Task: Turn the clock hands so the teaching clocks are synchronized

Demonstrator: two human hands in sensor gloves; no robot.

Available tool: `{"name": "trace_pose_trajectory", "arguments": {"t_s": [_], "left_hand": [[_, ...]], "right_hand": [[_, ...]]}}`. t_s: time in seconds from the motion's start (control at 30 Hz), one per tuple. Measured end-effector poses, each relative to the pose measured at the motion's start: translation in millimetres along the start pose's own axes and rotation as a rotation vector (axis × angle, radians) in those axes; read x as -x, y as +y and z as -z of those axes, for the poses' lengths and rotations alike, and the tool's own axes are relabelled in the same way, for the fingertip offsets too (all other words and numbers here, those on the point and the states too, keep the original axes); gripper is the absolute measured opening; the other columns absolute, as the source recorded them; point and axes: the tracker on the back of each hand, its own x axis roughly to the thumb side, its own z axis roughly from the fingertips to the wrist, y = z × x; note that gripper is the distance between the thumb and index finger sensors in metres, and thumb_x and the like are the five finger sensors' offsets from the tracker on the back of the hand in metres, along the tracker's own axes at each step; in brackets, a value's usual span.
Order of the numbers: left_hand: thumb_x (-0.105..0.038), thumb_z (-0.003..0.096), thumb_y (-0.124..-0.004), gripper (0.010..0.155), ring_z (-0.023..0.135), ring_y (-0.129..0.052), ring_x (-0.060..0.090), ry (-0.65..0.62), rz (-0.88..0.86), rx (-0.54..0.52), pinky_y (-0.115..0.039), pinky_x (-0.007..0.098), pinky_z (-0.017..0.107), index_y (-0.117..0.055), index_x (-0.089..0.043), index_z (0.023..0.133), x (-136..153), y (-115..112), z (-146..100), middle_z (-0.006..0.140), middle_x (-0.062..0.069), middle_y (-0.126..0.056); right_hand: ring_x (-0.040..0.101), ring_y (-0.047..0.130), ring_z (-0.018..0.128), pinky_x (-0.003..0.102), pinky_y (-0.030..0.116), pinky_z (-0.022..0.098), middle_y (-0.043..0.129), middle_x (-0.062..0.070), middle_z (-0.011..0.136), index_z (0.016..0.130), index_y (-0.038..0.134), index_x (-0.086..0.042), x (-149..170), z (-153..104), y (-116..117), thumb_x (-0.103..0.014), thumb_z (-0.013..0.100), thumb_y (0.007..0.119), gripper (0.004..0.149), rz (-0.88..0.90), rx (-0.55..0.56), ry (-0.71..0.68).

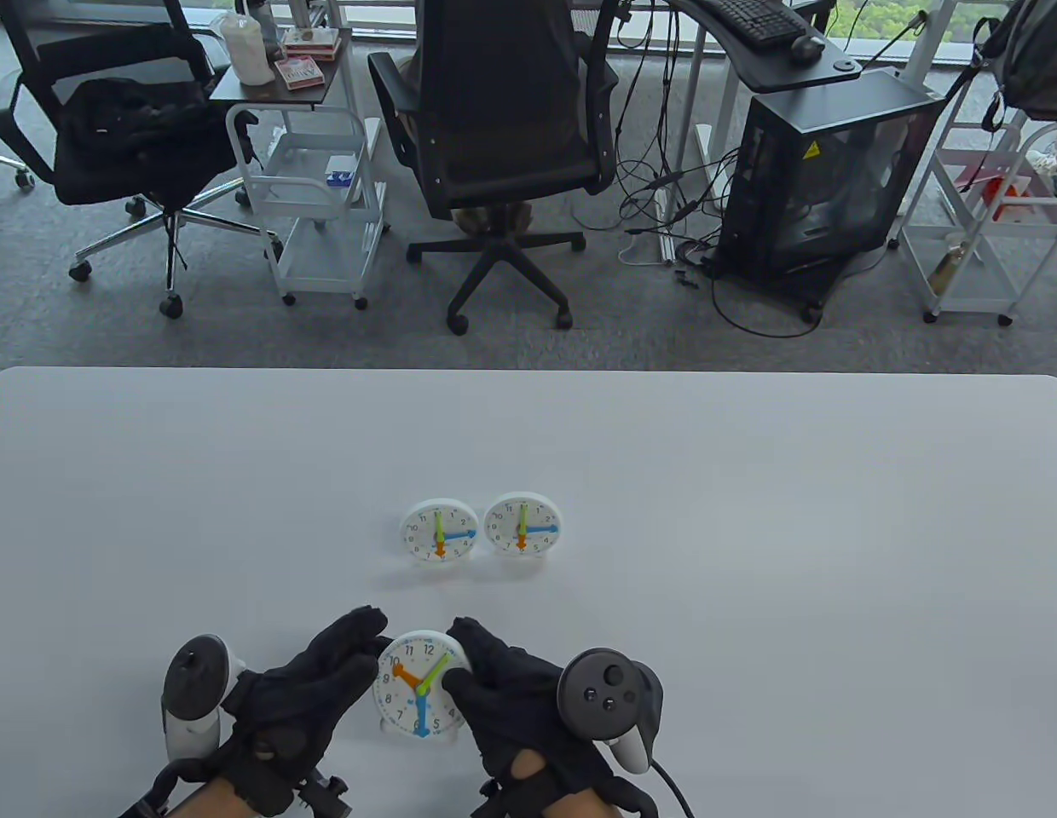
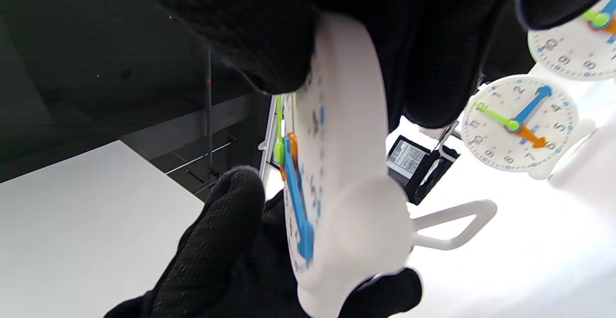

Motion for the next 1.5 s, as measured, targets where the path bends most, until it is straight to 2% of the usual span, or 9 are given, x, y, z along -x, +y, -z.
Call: {"name": "trace_pose_trajectory", "arguments": {"t_s": [0.23, 0.5, 0.73, 0.9, 1.03, 1.23, 1.5], "left_hand": [[-0.057, 0.0503, -0.082, 0.063, 0.074, -0.097, 0.042, -0.001, -0.031, 0.062, -0.062, 0.070, 0.059, -0.073, -0.016, 0.098, 1, -7, 1, 0.080, 0.009, -0.103], [-0.050, 0.0503, -0.084, 0.054, 0.069, -0.100, 0.040, 0.014, -0.016, 0.053, -0.065, 0.069, 0.058, -0.080, -0.016, 0.092, -1, -5, 1, 0.075, 0.008, -0.106], [-0.046, 0.0499, -0.084, 0.053, 0.070, -0.099, 0.041, 0.022, 0.017, 0.045, -0.065, 0.068, 0.058, -0.078, -0.015, 0.092, -1, -4, 1, 0.077, 0.008, -0.104], [-0.044, 0.0504, -0.084, 0.053, 0.072, -0.097, 0.041, 0.052, -0.016, -0.002, -0.065, 0.068, 0.059, -0.075, -0.015, 0.094, 1, 1, 0, 0.080, 0.008, -0.102], [-0.044, 0.0504, -0.084, 0.054, 0.073, -0.096, 0.041, 0.047, -0.031, -0.025, -0.064, 0.068, 0.059, -0.073, -0.015, 0.095, -1, 4, -2, 0.081, 0.008, -0.101], [-0.041, 0.0503, -0.084, 0.054, 0.076, -0.095, 0.041, 0.042, -0.050, -0.026, -0.064, 0.068, 0.060, -0.071, -0.015, 0.096, -3, 3, -3, 0.084, 0.008, -0.099], [-0.038, 0.0491, -0.087, 0.057, 0.077, -0.093, 0.041, 0.048, -0.055, -0.003, -0.063, 0.068, 0.060, -0.068, -0.015, 0.098, -4, 0, -3, 0.086, 0.008, -0.097]], "right_hand": [[0.040, 0.096, 0.069, 0.072, 0.064, 0.053, 0.099, 0.013, 0.064, 0.090, 0.074, 0.012, -3, -1, 4, -0.031, 0.048, 0.082, 0.060, -0.020, -0.020, -0.014], [0.040, 0.095, 0.070, 0.071, 0.064, 0.053, 0.099, 0.013, 0.066, 0.091, 0.074, 0.010, -4, 0, 6, -0.031, 0.048, 0.082, 0.060, -0.022, -0.038, -0.007], [0.044, 0.091, 0.072, 0.072, 0.061, 0.054, 0.095, 0.014, 0.070, 0.093, 0.071, 0.010, -2, 0, 9, -0.031, 0.049, 0.080, 0.061, -0.041, -0.057, 0.004], [0.044, 0.092, 0.070, 0.072, 0.062, 0.052, 0.094, 0.016, 0.073, 0.093, 0.070, 0.011, -7, -2, -4, -0.034, 0.050, 0.081, 0.063, -0.140, 0.025, -0.039], [0.044, 0.093, 0.066, 0.071, 0.063, 0.051, 0.095, 0.016, 0.070, 0.092, 0.071, 0.011, -5, -2, -6, -0.036, 0.050, 0.081, 0.064, -0.124, 0.035, -0.024], [0.039, 0.099, 0.056, 0.069, 0.068, 0.049, 0.099, 0.012, 0.061, 0.088, 0.077, 0.011, 3, 0, 2, -0.040, 0.049, 0.082, 0.063, -0.086, -0.030, 0.026], [0.039, 0.100, 0.055, 0.068, 0.069, 0.049, 0.100, 0.011, 0.060, 0.085, 0.080, 0.009, 8, 0, 1, -0.038, 0.049, 0.082, 0.060, -0.050, -0.010, 0.042]]}}
